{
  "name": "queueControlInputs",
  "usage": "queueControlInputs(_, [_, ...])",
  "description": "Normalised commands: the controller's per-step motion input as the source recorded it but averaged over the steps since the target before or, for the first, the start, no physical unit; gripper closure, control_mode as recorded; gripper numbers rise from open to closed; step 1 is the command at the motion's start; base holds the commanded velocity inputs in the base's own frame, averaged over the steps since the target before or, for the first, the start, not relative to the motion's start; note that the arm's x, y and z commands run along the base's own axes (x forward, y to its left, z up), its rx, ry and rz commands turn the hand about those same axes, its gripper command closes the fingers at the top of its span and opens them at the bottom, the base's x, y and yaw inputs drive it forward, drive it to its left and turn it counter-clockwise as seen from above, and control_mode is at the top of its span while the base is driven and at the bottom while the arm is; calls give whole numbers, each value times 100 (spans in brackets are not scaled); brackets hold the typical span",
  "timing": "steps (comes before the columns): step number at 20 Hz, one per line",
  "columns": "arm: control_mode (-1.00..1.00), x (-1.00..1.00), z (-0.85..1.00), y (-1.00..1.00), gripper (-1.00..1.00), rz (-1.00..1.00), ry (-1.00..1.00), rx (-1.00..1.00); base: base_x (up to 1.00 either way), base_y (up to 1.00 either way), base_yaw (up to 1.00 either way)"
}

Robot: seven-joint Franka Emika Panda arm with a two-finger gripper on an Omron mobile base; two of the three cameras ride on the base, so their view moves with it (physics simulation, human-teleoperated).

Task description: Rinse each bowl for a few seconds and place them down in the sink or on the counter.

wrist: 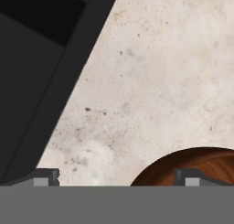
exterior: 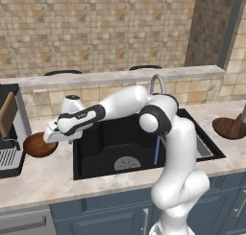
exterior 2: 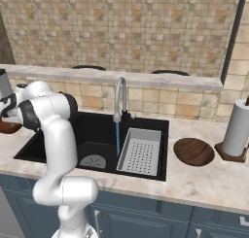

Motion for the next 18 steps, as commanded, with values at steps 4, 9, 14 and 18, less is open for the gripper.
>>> queueControlInputs(4, [-100, 26, -10, 20, -100, 0, 0, 0, 0, 0, 0])
queueControlInputs(9, [-100, 6, -1, 14, -100, 0, 0, 0, 0, 0, 0])
queueControlInputs(14, [-100, 0, -1, 6, -100, 0, 0, 3, 0, 0, 0])
queueControlInputs(18, [-100, 16, -22, 13, -100, 0, 0, 0, 0, 0, 0])
